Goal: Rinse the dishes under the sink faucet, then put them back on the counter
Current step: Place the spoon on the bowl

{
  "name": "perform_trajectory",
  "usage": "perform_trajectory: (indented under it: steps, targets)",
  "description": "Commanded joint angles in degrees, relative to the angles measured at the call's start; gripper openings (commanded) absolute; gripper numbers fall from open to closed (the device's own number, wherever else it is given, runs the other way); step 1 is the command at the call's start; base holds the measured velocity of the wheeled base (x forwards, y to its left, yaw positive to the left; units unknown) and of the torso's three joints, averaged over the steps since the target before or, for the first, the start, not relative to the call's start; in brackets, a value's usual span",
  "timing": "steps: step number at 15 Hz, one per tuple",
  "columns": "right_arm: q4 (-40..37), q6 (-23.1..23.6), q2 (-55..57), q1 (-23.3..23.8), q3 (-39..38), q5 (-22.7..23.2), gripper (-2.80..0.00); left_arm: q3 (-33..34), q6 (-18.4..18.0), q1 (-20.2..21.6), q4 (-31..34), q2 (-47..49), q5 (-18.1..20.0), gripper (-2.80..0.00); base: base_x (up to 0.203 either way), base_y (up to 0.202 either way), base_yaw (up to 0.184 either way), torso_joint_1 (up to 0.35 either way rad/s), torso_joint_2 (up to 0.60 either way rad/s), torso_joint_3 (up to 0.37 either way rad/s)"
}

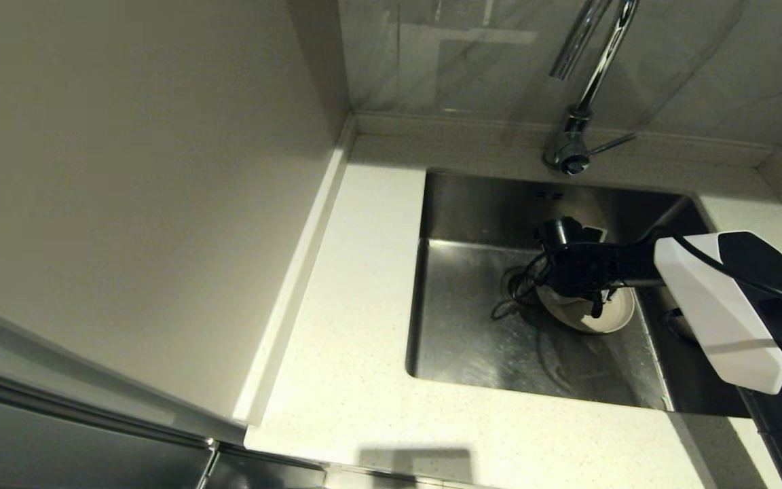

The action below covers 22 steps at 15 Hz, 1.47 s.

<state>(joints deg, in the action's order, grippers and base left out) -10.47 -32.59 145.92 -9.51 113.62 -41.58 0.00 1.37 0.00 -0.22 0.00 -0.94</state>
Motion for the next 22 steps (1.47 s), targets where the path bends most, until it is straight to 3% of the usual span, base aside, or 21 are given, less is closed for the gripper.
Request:
perform_trajectory:
  steps: [1,12,19,22]
  targets:
    - [-0.08,0.61,0.42,0.02,-0.07,-0.53,0.0,0.0,0.04,0.0,-0.04,-0.18,-0.03,-2.8,0.0,0.0,0.0,0.0,0.0,0.0]
    - [-0.44,6.24,-1.44,1.87,-4.78,-3.2,0.0,0.0,0.04,0.0,-0.04,-0.18,-0.03,-2.8,0.0,0.0,0.0,0.0,0.0,0.0]
    - [-0.44,9.53,-3.97,3.8,-8.24,-7.34,0.0,0.0,0.04,0.0,-0.04,-0.18,-0.03,-2.8,0.0,0.0,0.0,0.0,0.0,0.0]
    - [-0.08,9.17,-4.59,3.37,-7.91,-6.42,0.0,0.0,0.04,0.0,-0.04,-0.18,-0.03,-2.8,0.0,0.0,0.0,0.0,0.0,0.0]
